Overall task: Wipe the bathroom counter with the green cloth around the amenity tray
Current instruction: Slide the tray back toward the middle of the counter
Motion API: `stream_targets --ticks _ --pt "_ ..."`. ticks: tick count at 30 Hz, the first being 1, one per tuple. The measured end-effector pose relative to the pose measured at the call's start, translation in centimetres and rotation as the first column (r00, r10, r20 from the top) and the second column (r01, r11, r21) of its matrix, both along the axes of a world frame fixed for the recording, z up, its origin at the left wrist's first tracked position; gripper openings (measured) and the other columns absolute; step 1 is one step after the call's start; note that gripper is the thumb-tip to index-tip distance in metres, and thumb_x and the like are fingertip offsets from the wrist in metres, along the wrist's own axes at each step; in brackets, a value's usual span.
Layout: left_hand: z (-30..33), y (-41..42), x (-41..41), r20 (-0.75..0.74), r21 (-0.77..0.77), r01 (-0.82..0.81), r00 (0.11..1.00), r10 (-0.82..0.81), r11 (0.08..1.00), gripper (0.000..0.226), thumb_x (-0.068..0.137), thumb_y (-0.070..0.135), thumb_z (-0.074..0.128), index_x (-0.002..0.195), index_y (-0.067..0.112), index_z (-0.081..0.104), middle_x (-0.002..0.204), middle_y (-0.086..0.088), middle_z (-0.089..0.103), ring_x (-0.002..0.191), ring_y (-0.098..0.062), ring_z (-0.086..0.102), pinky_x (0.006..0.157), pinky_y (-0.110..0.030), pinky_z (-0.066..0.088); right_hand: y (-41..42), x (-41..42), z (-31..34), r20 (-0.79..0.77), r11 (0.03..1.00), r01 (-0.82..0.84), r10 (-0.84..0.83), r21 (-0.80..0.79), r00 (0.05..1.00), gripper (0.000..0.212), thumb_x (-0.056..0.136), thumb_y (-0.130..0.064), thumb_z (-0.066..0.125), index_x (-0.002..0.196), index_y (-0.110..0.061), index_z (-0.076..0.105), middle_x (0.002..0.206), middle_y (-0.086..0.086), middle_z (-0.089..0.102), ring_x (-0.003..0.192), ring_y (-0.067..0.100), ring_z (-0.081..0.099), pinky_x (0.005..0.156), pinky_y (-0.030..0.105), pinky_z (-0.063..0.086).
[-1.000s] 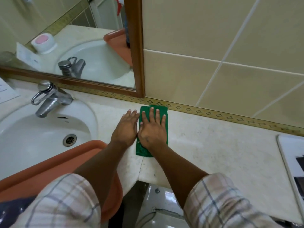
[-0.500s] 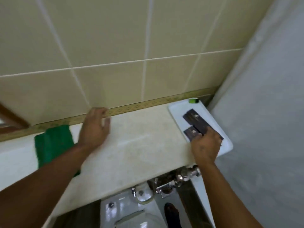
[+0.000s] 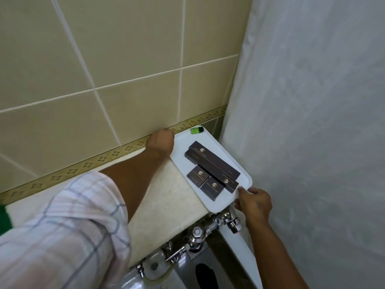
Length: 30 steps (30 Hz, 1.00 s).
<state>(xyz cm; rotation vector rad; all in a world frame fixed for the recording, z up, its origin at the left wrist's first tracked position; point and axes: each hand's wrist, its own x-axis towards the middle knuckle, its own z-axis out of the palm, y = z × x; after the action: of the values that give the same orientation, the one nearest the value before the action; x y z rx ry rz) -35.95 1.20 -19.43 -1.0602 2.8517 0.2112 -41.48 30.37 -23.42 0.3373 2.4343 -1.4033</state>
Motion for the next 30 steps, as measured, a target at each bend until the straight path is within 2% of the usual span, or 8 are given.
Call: stream_targets --ticks 3,5,10,16,19,23,26,30 --pt "-0.3 0.0 0.0 -0.028 -0.037 -0.009 1.000 0.008 0.999 0.030 0.093 0.002 0.046 0.115 0.005 0.067 0.116 -0.017 0.069 0.109 -0.035 0.066 0.091 -0.040 0.052 0.6 0.0 0.0 -0.016 1.000 -0.001 0.001 -0.009 1.000 0.008 0.083 -0.012 0.076 0.084 -0.005 0.072 0.063 0.008 0.073 0.051 0.020 0.071 0.052 0.032 0.061" --pt "-0.4 -0.1 0.3 -0.039 -0.032 -0.020 0.999 0.019 0.999 0.031 0.092 0.001 0.046 0.114 0.006 0.067 0.116 -0.017 0.068 0.109 -0.035 0.066 0.090 -0.040 0.052 0.7 0.1 0.1 -0.030 1.000 -0.022 0.021 -0.018 0.999 0.014 0.080 -0.008 0.077 0.069 -0.006 0.070 0.049 0.004 0.068 0.043 0.017 0.068 0.043 0.026 0.057" --pt "-0.2 -0.3 2.1 -0.090 0.066 -0.092 0.991 0.098 0.994 0.025 0.089 0.001 0.052 0.106 0.005 0.069 0.111 -0.017 0.069 0.104 -0.035 0.066 0.088 -0.039 0.052 0.4 -1.1 1.0 -0.059 0.991 -0.111 0.116 0.074 0.991 0.017 0.073 -0.001 0.075 0.058 -0.001 0.066 0.056 0.012 0.069 0.053 0.028 0.071 0.059 0.045 0.064" --pt "0.0 0.3 9.7 -0.091 0.266 -0.179 0.974 0.209 0.947 0.008 0.077 0.003 0.058 0.070 0.007 0.058 0.095 -0.018 0.067 0.094 -0.034 0.064 0.072 -0.033 0.047 -0.6 -2.4 2.6 -0.106 0.954 -0.243 0.263 0.173 0.959 0.014 0.069 -0.004 0.076 0.059 -0.009 0.069 0.055 0.009 0.069 0.049 0.026 0.070 0.061 0.044 0.064" --pt "0.8 1.0 14.9 -0.132 0.386 -0.314 0.912 0.389 0.867 0.009 0.071 0.003 0.059 0.063 0.006 0.058 0.075 -0.013 0.063 0.083 -0.033 0.066 0.064 -0.034 0.049 -2.2 -1.8 3.7 -0.109 0.918 -0.341 0.367 0.204 0.924 0.011 0.069 -0.006 0.076 0.061 -0.012 0.070 0.058 0.008 0.070 0.055 0.026 0.071 0.067 0.044 0.064" --pt "1.9 2.0 23.1 -0.095 0.487 -0.509 0.777 0.622 0.710 0.010 0.069 0.006 0.065 0.076 0.001 0.069 0.080 -0.010 0.071 0.075 -0.025 0.067 0.060 -0.029 0.051 -6.3 0.2 4.8 -0.098 0.822 -0.524 0.554 0.224 0.826 0.011 0.071 -0.007 0.076 0.061 -0.011 0.071 0.067 0.010 0.072 0.068 0.032 0.072 0.077 0.047 0.062" --pt "2.0 2.9 28.7 -0.055 0.547 -0.612 0.654 0.754 0.571 0.014 0.066 0.007 0.067 0.077 0.001 0.072 0.076 -0.011 0.072 0.073 -0.026 0.070 0.064 -0.031 0.057 -10.5 2.4 5.0 -0.079 0.742 -0.625 0.657 0.243 0.749 0.013 0.071 -0.004 0.077 0.061 -0.009 0.071 0.063 0.012 0.071 0.060 0.031 0.071 0.070 0.047 0.063" --pt "2.0 3.7 33.6 -0.034 0.566 -0.691 0.526 0.850 0.450 0.012 0.068 0.006 0.068 0.075 -0.002 0.073 0.071 -0.013 0.072 0.067 -0.026 0.070 0.057 -0.030 0.057 -16.1 5.2 4.9 -0.064 0.616 -0.723 0.773 0.313 0.631 0.013 0.070 -0.004 0.077 0.060 -0.008 0.071 0.058 0.009 0.069 0.054 0.025 0.069 0.059 0.036 0.062"
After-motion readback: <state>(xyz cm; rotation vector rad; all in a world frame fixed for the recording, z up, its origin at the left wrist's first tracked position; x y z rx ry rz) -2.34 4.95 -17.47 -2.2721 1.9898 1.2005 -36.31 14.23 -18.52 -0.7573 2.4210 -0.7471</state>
